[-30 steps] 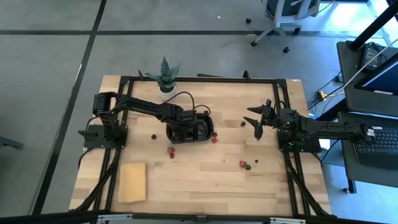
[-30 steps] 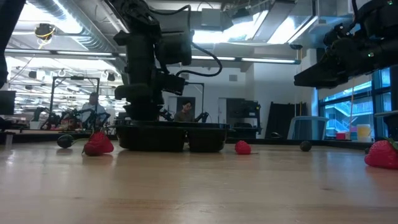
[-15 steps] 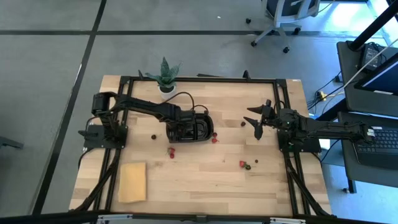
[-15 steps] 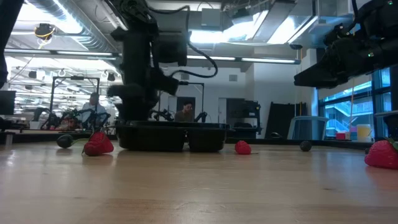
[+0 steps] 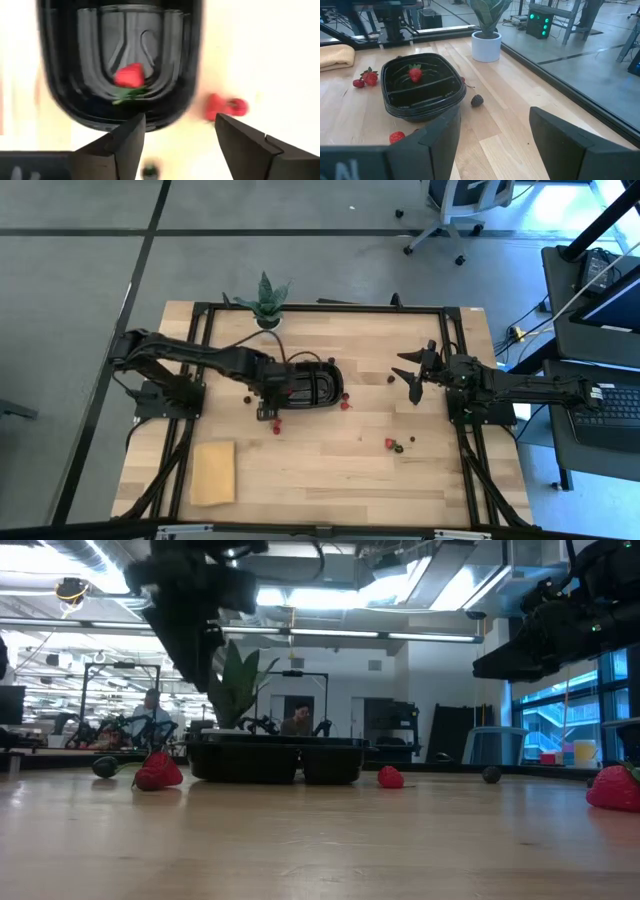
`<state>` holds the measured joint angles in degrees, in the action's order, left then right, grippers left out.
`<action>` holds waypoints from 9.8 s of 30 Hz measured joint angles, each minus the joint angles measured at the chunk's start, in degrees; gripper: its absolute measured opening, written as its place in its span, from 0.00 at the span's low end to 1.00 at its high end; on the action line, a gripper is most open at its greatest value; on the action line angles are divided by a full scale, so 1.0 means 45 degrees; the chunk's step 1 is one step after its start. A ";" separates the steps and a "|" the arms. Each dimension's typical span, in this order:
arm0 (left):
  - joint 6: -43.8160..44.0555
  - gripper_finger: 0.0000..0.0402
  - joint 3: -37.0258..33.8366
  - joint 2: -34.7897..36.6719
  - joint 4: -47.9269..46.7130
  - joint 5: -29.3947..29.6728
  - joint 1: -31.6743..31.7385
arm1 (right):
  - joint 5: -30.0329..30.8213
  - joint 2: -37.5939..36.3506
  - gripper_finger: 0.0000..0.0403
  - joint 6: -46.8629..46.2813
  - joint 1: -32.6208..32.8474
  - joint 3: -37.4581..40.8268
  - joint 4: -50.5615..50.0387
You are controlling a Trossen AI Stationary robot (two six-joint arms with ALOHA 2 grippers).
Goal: Pick and placing Produce into tupperware
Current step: Put the left red strawberry into the black bin
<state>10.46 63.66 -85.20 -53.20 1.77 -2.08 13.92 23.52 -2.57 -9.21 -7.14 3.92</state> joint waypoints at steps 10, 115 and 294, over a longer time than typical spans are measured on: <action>0.0310 0.58 -0.0010 -0.0760 0.0651 -0.0002 -0.1825 | -0.0003 0.0000 0.59 -0.0050 0.0000 0.0002 0.0005; -0.2589 0.56 -0.2157 -0.2669 0.3218 0.3066 -0.3718 | -0.0003 0.0002 0.59 -0.0758 0.0000 0.0005 0.0005; -0.4781 0.51 0.2799 -0.3922 0.0918 0.2164 0.2204 | -0.0013 -0.0003 0.59 0.0005 -0.0015 0.0005 0.0010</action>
<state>-11.05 76.25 -102.85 -49.07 11.51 7.84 13.87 23.51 -2.55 -9.28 -7.11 3.97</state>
